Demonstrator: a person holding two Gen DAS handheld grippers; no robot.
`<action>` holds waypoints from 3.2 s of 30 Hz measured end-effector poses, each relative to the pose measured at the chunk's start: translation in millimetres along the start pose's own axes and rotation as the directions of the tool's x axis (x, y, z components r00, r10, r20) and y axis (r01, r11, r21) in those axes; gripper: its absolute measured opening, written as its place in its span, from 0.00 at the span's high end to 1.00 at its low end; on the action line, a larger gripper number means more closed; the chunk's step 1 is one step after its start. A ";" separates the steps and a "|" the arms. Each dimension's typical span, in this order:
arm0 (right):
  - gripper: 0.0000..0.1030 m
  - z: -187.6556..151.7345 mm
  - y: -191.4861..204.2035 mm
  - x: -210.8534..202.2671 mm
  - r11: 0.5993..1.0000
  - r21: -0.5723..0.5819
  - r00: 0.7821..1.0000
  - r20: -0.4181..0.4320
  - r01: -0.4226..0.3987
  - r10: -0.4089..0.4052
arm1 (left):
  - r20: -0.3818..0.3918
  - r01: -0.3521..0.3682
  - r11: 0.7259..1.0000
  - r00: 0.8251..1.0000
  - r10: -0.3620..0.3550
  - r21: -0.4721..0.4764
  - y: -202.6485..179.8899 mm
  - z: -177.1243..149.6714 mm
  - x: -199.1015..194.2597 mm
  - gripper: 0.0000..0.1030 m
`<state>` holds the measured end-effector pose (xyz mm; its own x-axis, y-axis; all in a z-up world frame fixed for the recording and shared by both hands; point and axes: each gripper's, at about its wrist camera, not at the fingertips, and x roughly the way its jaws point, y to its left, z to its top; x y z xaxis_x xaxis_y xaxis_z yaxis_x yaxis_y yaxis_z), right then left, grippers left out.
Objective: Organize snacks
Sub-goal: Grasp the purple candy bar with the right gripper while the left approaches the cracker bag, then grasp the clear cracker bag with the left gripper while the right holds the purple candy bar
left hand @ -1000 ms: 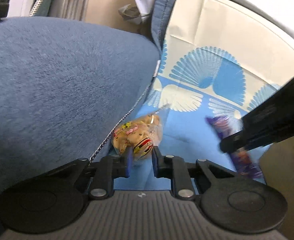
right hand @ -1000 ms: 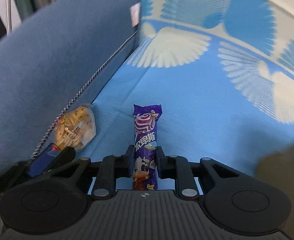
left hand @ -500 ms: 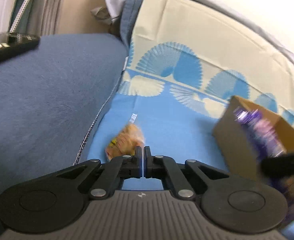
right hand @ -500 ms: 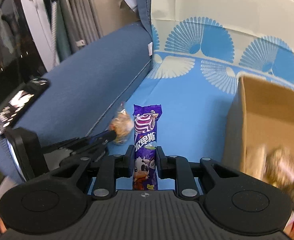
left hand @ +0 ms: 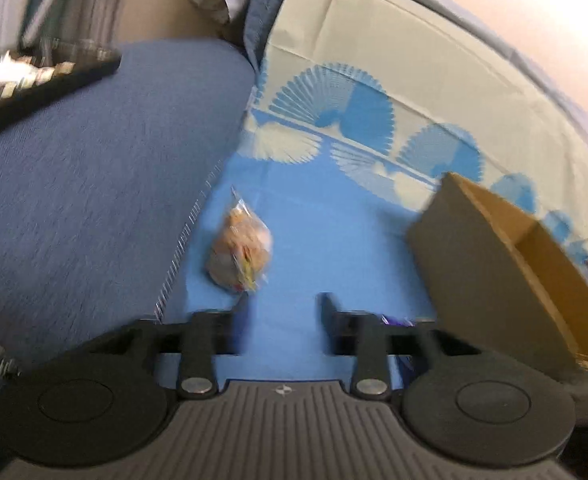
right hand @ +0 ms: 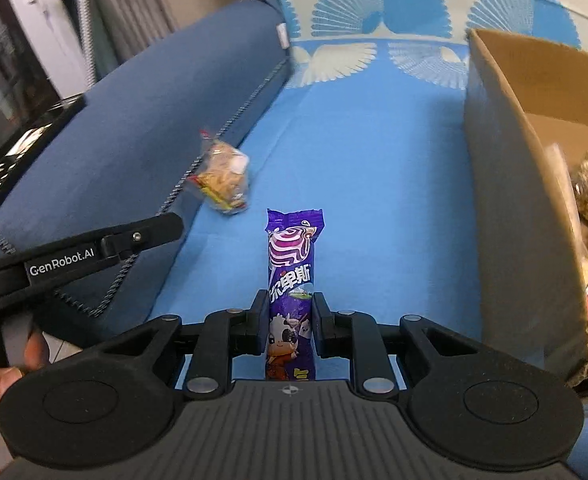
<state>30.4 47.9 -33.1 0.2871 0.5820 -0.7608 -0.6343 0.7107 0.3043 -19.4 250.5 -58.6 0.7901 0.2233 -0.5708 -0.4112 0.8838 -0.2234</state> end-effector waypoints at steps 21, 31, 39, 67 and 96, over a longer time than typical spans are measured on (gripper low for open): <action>0.78 -11.5 -7.8 21.8 0.999 -0.001 0.994 -0.094 0.054 -0.054 | -0.040 -0.160 0.970 0.985 0.169 0.182 -24.4 23.9 56.5 0.57; 0.78 -13.2 -1.3 22.1 0.998 -0.016 0.994 -0.088 0.067 -0.069 | -0.221 0.146 0.986 0.967 -0.126 0.076 -11.7 -17.1 -10.3 0.57; 0.72 -16.3 0.9 25.0 0.998 -0.042 0.995 -0.083 0.057 -0.060 | -0.297 0.154 0.988 0.944 -0.140 0.024 -14.1 -23.5 4.2 0.56; 0.80 -33.9 -5.0 20.2 0.988 -0.140 0.997 -0.031 0.071 -0.076 | -0.345 0.147 0.989 0.929 -0.135 0.007 -13.7 -27.1 18.7 0.39; 0.79 -37.7 -1.6 24.9 0.984 -0.144 0.994 -0.033 0.103 -0.109 | -0.366 0.170 0.985 0.916 -0.167 -0.026 -10.4 -26.7 21.6 0.42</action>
<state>11.5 46.3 -74.1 0.3310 0.4879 -0.8077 -0.6983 0.7023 0.1381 -10.2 235.2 -89.7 0.6261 -0.0939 -0.7741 -0.2826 0.8979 -0.3374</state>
